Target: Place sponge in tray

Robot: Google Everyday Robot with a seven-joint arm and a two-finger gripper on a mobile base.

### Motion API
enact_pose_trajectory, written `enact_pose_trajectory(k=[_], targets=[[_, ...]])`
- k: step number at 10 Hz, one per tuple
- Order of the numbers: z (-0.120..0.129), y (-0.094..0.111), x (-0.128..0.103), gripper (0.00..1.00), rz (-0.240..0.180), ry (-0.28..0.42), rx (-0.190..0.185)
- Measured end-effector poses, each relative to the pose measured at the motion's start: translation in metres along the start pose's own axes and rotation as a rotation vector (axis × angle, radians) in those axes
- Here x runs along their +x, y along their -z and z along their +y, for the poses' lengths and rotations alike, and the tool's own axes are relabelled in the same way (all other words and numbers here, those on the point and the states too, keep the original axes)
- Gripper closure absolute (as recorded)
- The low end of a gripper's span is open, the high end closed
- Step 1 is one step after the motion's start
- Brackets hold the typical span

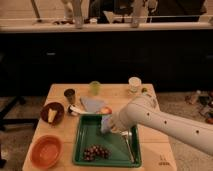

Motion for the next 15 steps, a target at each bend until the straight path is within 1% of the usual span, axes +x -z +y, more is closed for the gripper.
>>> enact_pose_trajectory(k=[2, 7, 10, 12, 13, 15], targets=[[0.009, -0.003, 0.000, 1.00, -0.017, -0.026, -0.014], [0.026, -0.027, -0.007, 1.00, -0.080, -0.062, -0.066], [0.029, -0.041, -0.018, 1.00, -0.113, -0.058, -0.093], [0.029, -0.045, -0.022, 0.98, -0.117, -0.057, -0.110], [0.029, -0.045, -0.022, 0.96, -0.117, -0.057, -0.110], [0.029, -0.045, -0.021, 0.78, -0.116, -0.059, -0.109]])
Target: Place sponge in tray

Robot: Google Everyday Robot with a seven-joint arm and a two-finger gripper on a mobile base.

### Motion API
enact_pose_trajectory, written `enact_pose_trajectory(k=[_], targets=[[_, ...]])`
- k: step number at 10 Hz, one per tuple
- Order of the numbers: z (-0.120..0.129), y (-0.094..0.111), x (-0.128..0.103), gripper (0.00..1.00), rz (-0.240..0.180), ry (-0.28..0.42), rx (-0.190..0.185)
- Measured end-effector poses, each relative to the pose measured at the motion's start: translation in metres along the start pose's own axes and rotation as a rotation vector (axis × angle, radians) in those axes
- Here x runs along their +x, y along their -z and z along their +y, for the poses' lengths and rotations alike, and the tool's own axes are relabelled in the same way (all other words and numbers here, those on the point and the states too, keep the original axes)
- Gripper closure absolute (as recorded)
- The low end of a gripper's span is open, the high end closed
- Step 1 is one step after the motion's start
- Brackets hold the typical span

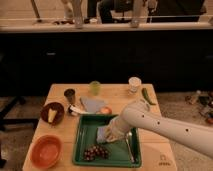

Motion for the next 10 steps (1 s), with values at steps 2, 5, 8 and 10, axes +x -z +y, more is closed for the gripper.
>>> enact_pose_trajectory(k=[2, 5, 8, 10], targets=[[-0.0003, -0.0002, -0.0006, 0.58, 0.000, 0.001, 0.000], [-0.0003, -0.0002, -0.0005, 0.28, 0.000, 0.001, 0.000], [-0.0004, -0.0003, -0.0006, 0.20, 0.000, 0.001, 0.000], [-0.0003, -0.0002, -0.0005, 0.20, 0.000, 0.001, 0.000]])
